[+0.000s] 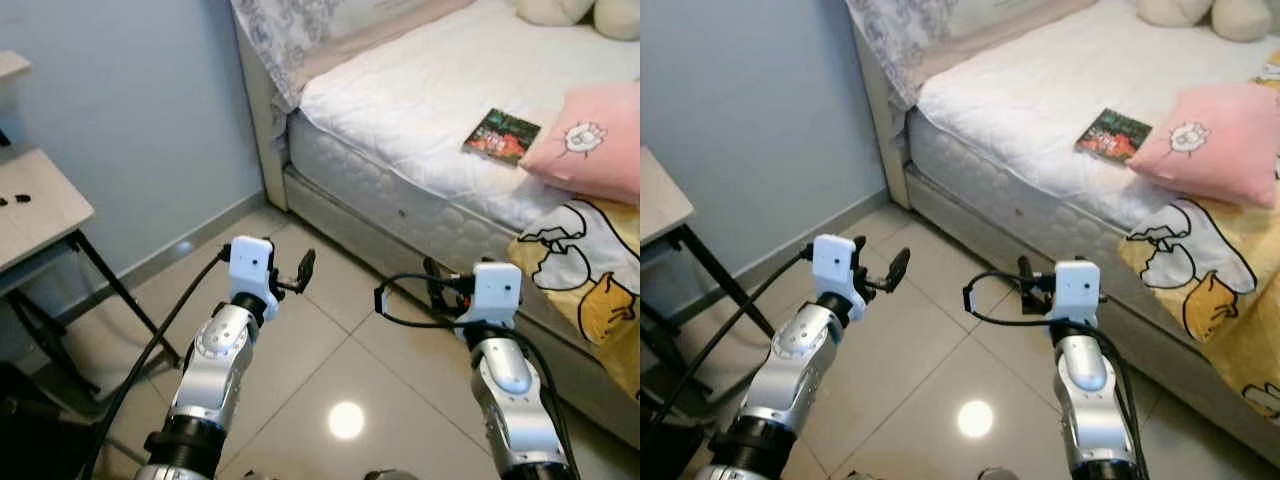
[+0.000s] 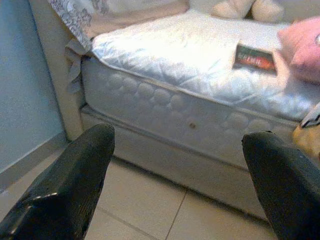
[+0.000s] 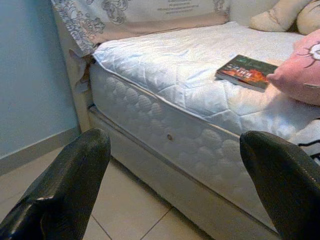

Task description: Clean up the room

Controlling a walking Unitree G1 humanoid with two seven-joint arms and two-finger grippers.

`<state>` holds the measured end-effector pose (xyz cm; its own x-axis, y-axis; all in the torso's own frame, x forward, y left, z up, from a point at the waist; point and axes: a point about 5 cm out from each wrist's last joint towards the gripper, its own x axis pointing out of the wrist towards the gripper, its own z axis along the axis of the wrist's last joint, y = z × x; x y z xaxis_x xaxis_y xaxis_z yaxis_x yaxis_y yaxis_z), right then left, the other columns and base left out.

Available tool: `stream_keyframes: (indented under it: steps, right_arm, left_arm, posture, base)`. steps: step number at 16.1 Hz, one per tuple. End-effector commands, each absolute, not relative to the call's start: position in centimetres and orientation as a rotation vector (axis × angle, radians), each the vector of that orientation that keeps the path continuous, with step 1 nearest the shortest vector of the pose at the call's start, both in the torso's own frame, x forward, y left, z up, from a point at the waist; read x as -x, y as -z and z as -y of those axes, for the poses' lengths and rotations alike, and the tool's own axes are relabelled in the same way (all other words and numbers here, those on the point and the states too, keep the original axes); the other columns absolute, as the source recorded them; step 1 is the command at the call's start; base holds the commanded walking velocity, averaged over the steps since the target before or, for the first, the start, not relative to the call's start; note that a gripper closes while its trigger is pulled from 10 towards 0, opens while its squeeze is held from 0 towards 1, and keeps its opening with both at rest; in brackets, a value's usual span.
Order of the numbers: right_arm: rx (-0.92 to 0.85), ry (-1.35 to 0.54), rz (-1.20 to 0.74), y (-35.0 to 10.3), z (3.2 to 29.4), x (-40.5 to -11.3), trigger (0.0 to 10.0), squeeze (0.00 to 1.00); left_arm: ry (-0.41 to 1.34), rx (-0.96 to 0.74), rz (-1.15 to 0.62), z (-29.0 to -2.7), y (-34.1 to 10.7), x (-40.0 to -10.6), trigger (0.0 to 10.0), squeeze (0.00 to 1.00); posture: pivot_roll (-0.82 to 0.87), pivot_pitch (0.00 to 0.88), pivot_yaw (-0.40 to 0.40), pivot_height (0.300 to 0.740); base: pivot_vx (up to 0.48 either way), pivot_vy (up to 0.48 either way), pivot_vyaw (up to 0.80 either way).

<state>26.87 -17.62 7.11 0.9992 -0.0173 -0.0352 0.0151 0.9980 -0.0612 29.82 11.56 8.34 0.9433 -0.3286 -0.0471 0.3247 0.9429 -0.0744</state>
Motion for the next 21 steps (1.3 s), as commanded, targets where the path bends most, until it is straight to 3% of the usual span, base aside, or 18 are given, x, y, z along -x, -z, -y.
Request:
stream_keyframes:
  steps: [1, 2, 3, 7, 9, 14, 17, 21]
  right_arm:
    - [0.041, -0.001, -0.007, -7.5, 17.6, -27.0, 10.0, 1.0]
    - [0.068, -0.019, 0.013, -7.8, 17.3, -27.2, 10.0, 0.43]
    - [0.132, -0.029, -0.02, -7.6, 16.8, -27.6, 10.0, 0.0]
    - [0.087, -0.002, -0.039, -7.7, 16.6, -28.4, 10.0, 0.0]
    - [0.045, -0.039, -0.047, -7.4, 16.2, -28.1, 10.0, 0.0]
    - [0.03, -0.05, -0.044, -7.4, 15.6, -28.5, 10.0, 0.0]
    - [0.015, -0.039, -0.03, -7.6, 16.4, -28.4, 10.0, 0.0]
    - [0.135, -0.03, -0.06, -7.2, 18.3, -28.1, 10.0, 0.0]
  left_arm:
    - [0.338, 0.061, -0.009, -11.5, -9.4, -30.4, 10.0, 0.0]
    - [0.35, 0.051, 0.003, -11.3, -9.5, -30.6, 10.0, 0.0]
    - [0.366, 0.062, 0.005, -10.9, -9.6, -30.7, 10.0, 0.0]
    - [0.448, 0.069, 0.001, -9.8, -9.4, -29.8, 10.0, 0.0]
    - [0.368, 0.031, -0.01, -10.9, -9.1, -30.2, 10.0, 0.0]
    - [0.359, 0.085, -0.024, -11.0, -9.2, -30.6, 10.0, 0.0]
    - [0.149, 0.366, -0.093, -13.6, -8.1, -31.0, 10.0, 0.0]
    - [0.179, 0.263, -0.114, -13.7, -7.1, -30.3, 10.0, 0.0]
  posture:
    - [-0.14, 0.0, 0.052, 0.74]
    - [-0.14, 0.0, 0.057, 0.74]
    - [-0.15, 0.0, 0.064, 0.736]
    - [-0.15, 0.0, 0.079, 0.703]
    - [-0.14, 0.0, 0.078, 0.681]
    - [-0.14, 0.0, 0.082, 0.676]
    - [-0.15, 0.0, 0.079, 0.676]
    - [-0.14, 0.0, 0.029, 0.676]
  base:
    - [0.48, 0.0, 0.0]
    - [0.48, 0.0, 0.0]
    - [0.48, 0.0, 0.0]
    - [0.48, 0.0, 0.0]
    - [0.225, 0.0, -0.21]
    - [0.149, -0.293, -0.5]
    - [0.319, -0.355, -0.57]
    - [0.083, -0.086, -0.17]
